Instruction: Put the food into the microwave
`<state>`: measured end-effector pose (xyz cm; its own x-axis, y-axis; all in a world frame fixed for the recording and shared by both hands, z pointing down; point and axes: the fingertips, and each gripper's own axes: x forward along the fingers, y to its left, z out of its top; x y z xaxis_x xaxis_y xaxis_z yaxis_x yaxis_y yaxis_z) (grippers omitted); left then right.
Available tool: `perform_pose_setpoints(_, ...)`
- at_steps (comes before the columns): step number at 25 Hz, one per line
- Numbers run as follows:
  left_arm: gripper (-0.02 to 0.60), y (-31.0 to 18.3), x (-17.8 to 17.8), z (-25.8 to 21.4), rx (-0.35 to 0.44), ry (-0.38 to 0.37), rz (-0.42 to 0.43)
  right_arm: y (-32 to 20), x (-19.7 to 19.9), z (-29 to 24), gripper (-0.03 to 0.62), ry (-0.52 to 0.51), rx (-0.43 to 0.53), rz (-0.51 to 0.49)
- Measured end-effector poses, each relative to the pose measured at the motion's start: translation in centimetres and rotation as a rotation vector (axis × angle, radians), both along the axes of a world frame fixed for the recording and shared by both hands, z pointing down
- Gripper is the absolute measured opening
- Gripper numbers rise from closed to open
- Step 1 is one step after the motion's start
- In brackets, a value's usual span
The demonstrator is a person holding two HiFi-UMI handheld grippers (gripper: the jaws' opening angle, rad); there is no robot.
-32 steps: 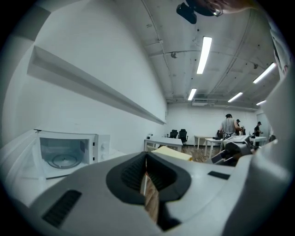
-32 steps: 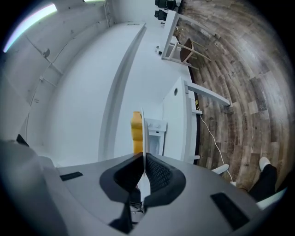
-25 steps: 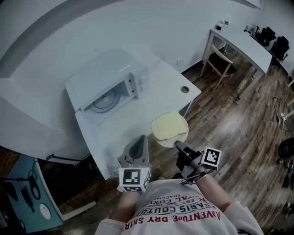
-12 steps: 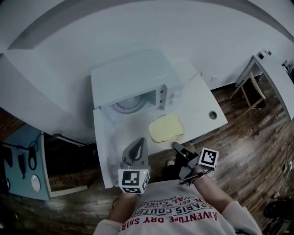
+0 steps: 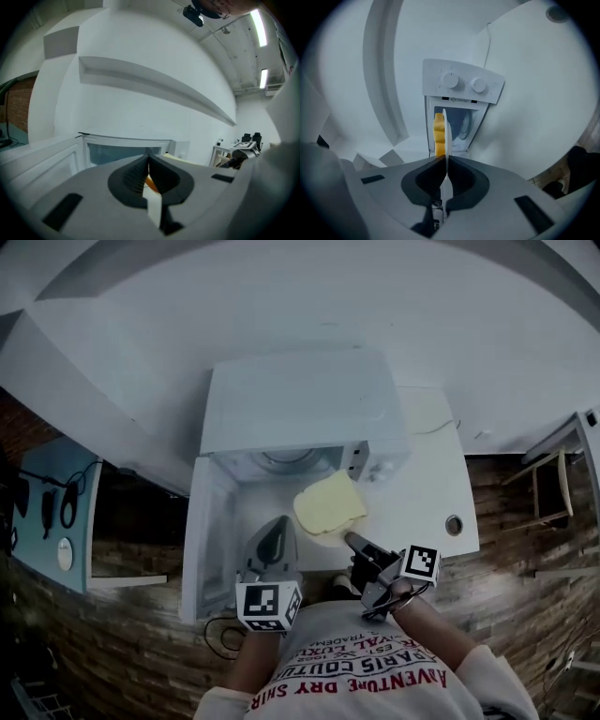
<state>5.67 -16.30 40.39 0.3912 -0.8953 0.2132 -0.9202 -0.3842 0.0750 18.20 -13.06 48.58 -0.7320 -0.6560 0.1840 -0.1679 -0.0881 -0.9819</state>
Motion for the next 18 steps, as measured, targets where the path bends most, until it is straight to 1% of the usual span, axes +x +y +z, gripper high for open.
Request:
perform_pose_setpoints(5, 0.006, -1.0, -0.1, 1.0, -0.034, 0.002, -0.104, -2.4, 0.3, 0.8, 0.021, 0.009, -0.028, -0.098)
perform_pose_setpoints(10, 0.006, -1.6, -1.8, 2.0, -0.06, -0.007, -0.177, -4.5, -0.9, 1.5, 0.021, 0.043, 0.004, -0.144)
perform_pose_setpoints(12, 0.006, -1.9, -2.5, 2.3, -0.067, -0.01, -0.187, -5.2, -1.7, 2.0, 0.021, 0.056, 0.009, -0.154)
perform_pose_setpoints(14, 0.006, -2.5, -2.9, 2.4, -0.064, -0.014, -0.179, -5.9, -2.4, 2.5, 0.021, 0.071, 0.018, -0.15)
perform_pose_setpoints(18, 0.006, -3.9, -4.1, 3.0, -0.07, -0.033, -0.153, -8.1, -3.8, 3.4, 0.021, 0.125, 0.105, -0.116)
